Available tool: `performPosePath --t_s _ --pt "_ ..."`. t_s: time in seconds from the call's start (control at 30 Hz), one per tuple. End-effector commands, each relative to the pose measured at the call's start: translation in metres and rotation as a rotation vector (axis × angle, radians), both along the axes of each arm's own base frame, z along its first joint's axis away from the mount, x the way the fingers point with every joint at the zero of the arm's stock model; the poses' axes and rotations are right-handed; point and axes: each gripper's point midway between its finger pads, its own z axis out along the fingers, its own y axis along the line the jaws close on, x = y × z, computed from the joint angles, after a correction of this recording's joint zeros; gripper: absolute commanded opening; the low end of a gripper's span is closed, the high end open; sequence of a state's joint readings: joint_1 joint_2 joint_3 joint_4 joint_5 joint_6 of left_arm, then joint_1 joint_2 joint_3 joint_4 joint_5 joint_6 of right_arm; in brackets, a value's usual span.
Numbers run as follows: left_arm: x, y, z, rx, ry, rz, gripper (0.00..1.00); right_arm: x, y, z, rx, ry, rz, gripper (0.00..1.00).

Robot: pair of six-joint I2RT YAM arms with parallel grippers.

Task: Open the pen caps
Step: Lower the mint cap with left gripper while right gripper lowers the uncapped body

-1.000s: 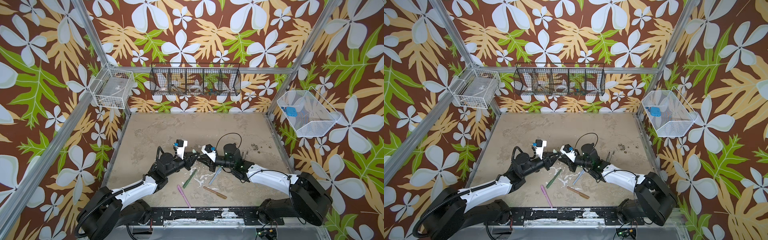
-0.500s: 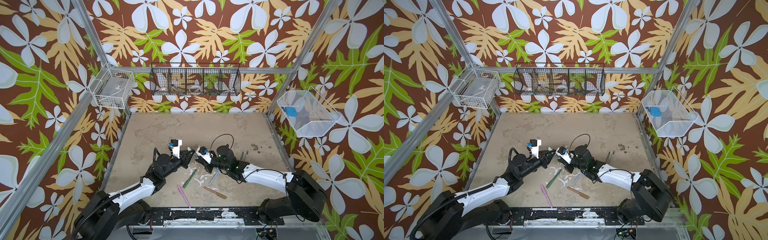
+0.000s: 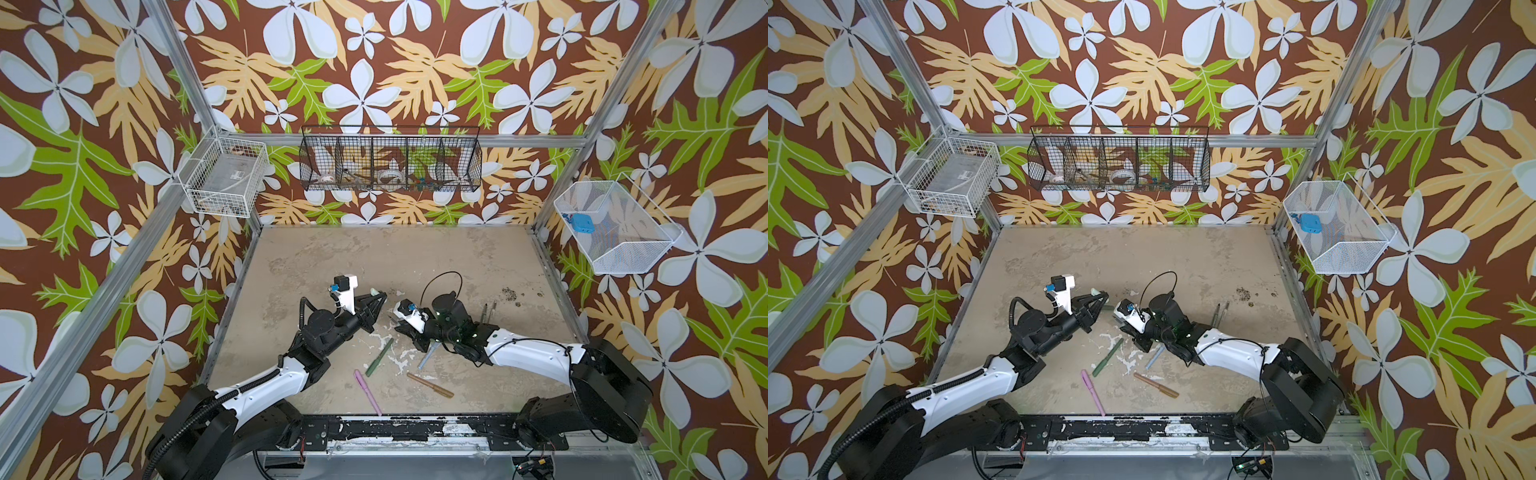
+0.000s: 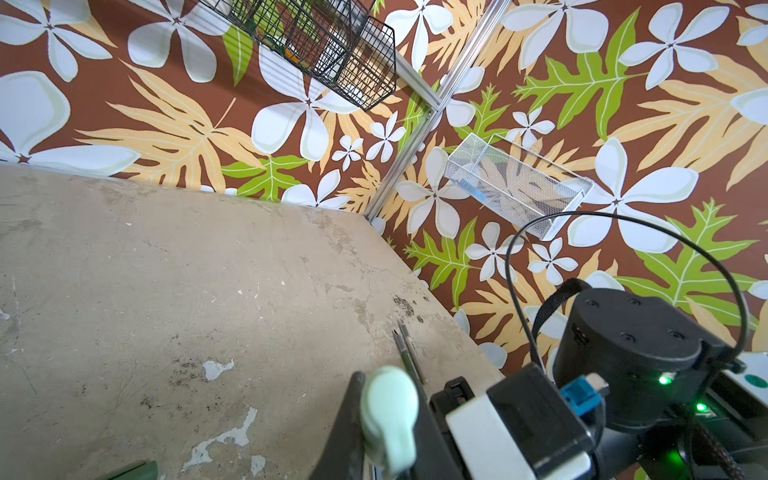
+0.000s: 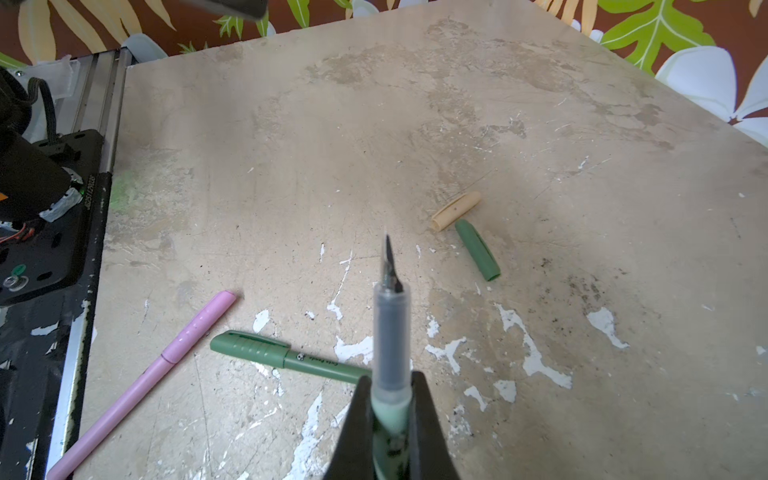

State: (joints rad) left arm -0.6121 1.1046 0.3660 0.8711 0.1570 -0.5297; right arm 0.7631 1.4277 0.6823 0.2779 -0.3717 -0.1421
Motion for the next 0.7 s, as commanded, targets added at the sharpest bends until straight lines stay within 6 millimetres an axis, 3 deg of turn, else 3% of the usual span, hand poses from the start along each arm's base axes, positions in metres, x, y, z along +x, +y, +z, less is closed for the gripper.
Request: performPosePath --t_s 0.0,0.3,0.47,0.67 --pt "0.006 0.005 0.007 -0.013 -0.011 0.044 0.00 0.007 -0.006 0.008 0.040 0.003 -0.043 0.00" --pt "0.043 0.031 -0.040 0.126 0.192 0.290 0.00 0.049 -0.060 0.029 0.068 -0.089 -0.397 0.00" --pt "0.064 0.044 -0.078 0.219 0.330 0.386 0.00 0.069 -0.094 0.028 0.030 -0.106 -0.594 0.00" --pt "0.085 0.069 -0.129 0.296 0.496 0.455 0.00 0.093 -0.150 0.009 0.038 0.005 -0.827 0.00"
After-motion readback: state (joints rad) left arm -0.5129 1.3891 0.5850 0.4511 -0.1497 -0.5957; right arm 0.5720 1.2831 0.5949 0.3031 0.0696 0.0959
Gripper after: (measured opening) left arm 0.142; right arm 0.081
